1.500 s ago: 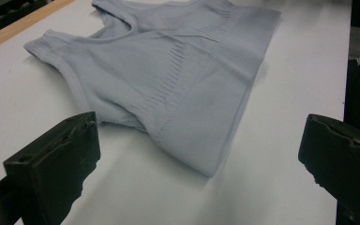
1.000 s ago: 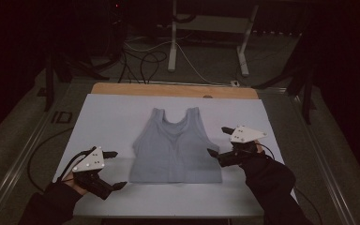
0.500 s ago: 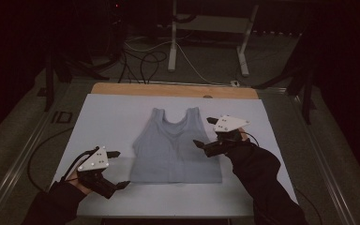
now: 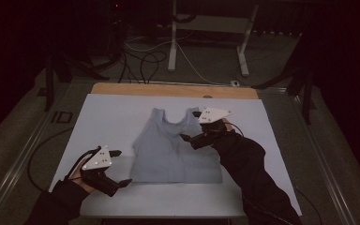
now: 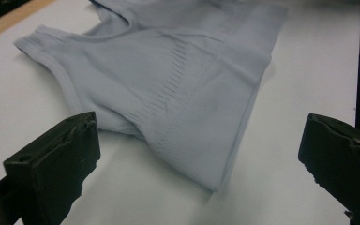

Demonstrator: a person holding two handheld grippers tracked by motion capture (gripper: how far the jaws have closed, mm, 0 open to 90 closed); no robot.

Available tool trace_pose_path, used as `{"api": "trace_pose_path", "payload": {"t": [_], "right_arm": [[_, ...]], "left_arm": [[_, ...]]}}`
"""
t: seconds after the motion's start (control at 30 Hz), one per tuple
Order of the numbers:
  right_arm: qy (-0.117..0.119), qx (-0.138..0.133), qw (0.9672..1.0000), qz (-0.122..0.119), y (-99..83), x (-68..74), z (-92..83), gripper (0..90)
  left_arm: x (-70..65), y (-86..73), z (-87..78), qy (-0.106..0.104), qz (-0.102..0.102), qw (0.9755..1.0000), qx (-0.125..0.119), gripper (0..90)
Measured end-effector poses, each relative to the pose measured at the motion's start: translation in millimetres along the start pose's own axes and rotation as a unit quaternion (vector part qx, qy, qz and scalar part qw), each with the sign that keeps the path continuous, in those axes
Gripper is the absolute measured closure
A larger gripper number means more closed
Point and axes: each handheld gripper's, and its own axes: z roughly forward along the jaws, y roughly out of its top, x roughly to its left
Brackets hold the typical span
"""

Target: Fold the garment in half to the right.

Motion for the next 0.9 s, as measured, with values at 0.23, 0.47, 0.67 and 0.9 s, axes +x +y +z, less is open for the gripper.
{"api": "trace_pose_path", "payload": {"t": [0.23,0.47,0.67,0.9], "right_arm": [[0.009,0.003,0.9999,0.004,5.5,-2.6,21.9,8.6],[0.02,0.011,0.9997,0.009,5.3,-2.1,43.2,8.6],[0.033,0.017,0.9993,0.008,5.0,2.5,57.8,8.7],[0.042,0.026,0.9988,0.003,4.6,7.4,67.1,8.7]], "left_arm": [[0.0,-3.1,12.3,-0.001,-0.012,0.9997,0.022,0.4],[0.2,-7.0,28.5,0.002,-0.024,0.9981,0.057,0.5],[0.7,-12.2,42.4,0.001,-0.035,0.9961,0.081,0.5],[2.6,-15.8,55.2,-0.011,-0.029,0.9936,0.109,11.7]]}}
